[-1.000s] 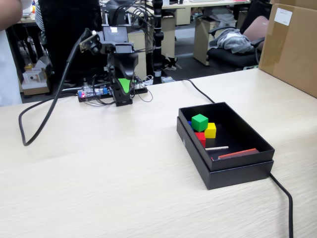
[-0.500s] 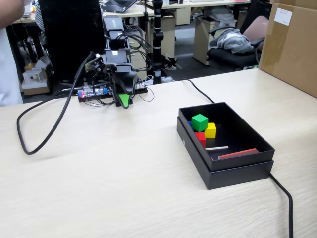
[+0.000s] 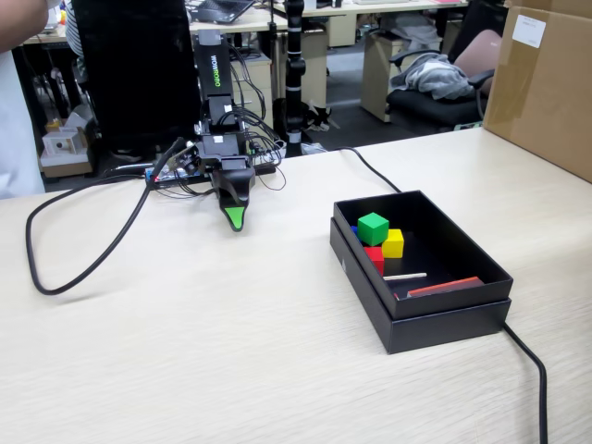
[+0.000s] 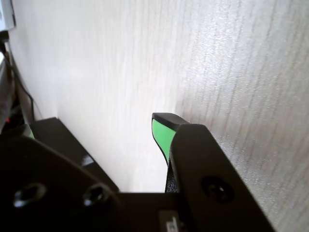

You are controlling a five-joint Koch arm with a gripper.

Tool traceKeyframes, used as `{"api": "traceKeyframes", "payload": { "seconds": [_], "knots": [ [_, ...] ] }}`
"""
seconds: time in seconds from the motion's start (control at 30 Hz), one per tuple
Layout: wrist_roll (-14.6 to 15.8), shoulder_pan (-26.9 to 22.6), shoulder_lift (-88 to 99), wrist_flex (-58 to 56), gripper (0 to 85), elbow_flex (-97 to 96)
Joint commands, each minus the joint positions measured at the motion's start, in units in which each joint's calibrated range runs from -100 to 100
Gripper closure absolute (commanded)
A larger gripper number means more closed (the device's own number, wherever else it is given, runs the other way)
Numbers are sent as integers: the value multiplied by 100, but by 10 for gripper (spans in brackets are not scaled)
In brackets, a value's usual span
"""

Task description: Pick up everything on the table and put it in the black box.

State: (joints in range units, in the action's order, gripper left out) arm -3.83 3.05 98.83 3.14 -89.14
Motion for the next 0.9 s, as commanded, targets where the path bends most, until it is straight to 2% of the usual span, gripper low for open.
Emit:
{"api": "traceKeyframes", "payload": {
  "seconds": [0.0, 0.3, 0.53, 0.6, 0.7, 0.87],
  "knots": [
    [-20, -15, 117, 684, 376, -162],
    [107, -107, 117, 874, 375, -832],
    [107, -98, 117, 252, 372, -860],
    [39, -63, 117, 36, 372, -860],
    [-435, -39, 117, -180, 372, -851],
    [-420, -39, 117, -180, 372, -841]
  ]
}}
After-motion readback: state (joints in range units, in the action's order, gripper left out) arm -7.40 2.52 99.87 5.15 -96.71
